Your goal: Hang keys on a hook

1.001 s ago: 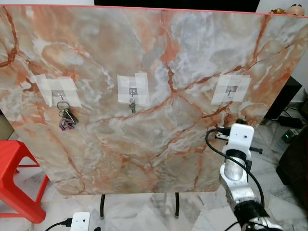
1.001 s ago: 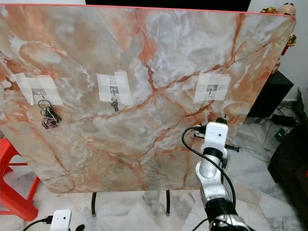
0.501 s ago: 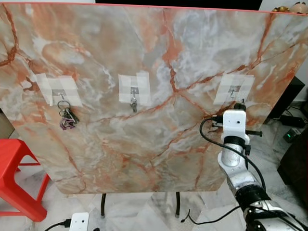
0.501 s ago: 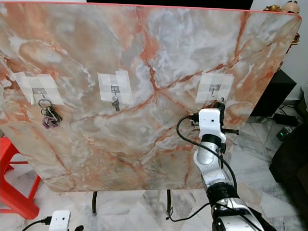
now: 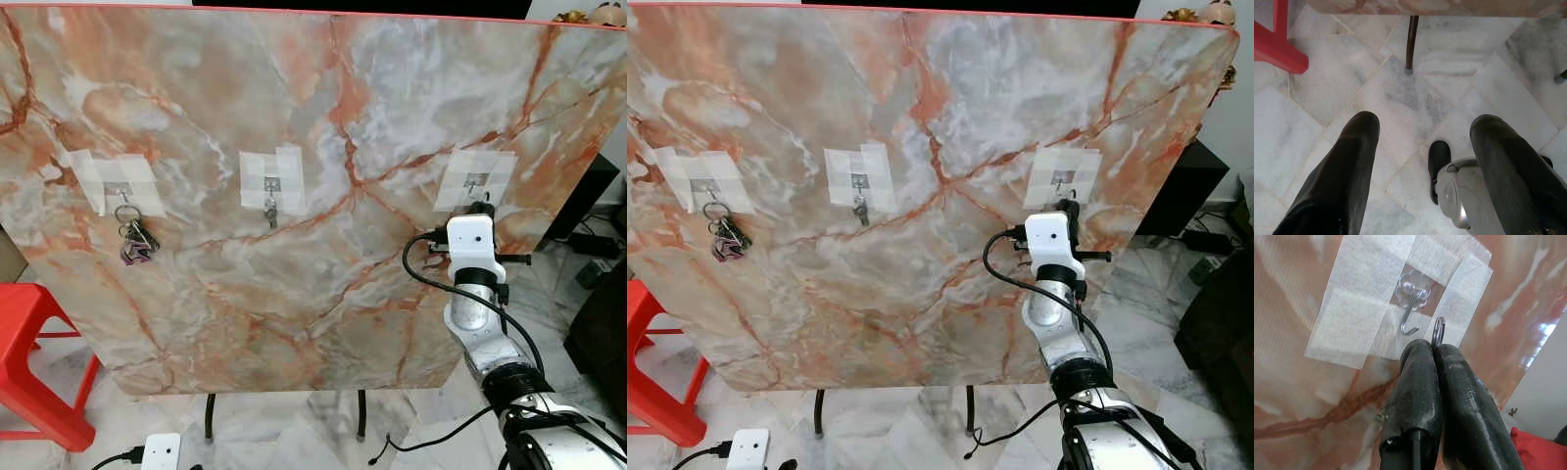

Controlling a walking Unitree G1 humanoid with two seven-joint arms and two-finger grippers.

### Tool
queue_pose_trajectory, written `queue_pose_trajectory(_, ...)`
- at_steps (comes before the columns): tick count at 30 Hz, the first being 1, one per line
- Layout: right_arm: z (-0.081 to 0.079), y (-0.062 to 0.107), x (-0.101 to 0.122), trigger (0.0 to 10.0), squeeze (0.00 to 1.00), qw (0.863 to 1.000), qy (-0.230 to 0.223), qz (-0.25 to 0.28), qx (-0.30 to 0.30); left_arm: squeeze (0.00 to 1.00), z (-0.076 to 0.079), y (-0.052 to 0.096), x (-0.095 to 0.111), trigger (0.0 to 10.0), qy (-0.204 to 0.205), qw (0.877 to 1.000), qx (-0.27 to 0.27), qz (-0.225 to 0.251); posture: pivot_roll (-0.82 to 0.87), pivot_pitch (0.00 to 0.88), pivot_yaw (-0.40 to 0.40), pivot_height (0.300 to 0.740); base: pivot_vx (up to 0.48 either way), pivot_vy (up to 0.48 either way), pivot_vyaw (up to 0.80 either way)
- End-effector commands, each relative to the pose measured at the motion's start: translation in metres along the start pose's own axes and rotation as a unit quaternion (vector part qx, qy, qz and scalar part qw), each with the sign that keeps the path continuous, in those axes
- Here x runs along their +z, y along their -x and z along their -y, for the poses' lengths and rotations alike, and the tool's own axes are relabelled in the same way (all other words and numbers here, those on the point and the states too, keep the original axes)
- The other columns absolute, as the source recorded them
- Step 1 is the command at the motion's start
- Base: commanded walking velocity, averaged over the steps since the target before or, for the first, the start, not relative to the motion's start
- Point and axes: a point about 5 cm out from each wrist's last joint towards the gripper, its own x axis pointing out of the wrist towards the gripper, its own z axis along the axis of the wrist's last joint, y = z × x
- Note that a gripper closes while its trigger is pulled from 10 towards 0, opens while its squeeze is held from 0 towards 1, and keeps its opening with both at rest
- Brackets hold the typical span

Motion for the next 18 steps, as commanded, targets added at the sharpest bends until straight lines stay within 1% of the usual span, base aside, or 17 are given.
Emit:
queue_pose_trajectory(1, 0.0026, -0.0061, 0.0051, 10.0, 0.0, 1.0, 0.009, 0.01, 0.002, 0.0, -0.0032, 0.0016, -0.0074, 10.0, 0.001, 1.0, 0.003, -0.02, 0.06, 0.0, -0.064, 0.74, 0.0, 0.0, 0.0)
queue_pose_trajectory(9, -0.0016, -0.0074, 0.0068, 10.0, 0.0, 0.999, 0.03, 0.019, 0.027, 0.0, -0.0027, 0.002, -0.0097, 10.0, 0.002, 1.0, 0.003, -0.028, 0.07, 0.0, -0.065, 0.74, 0.0, 0.0, 0.0)
queue_pose_trajectory(18, -0.001, -0.0088, 0.0049, 10.0, 0.0, 0.999, 0.036, 0.01, 0.032, 0.0, -0.0039, 0.0028, -0.0129, 10.0, 0.002, 0.999, 0.004, -0.037, 0.06, 0.0, -0.065, 0.74, 0.0, 0.0, 0.0)
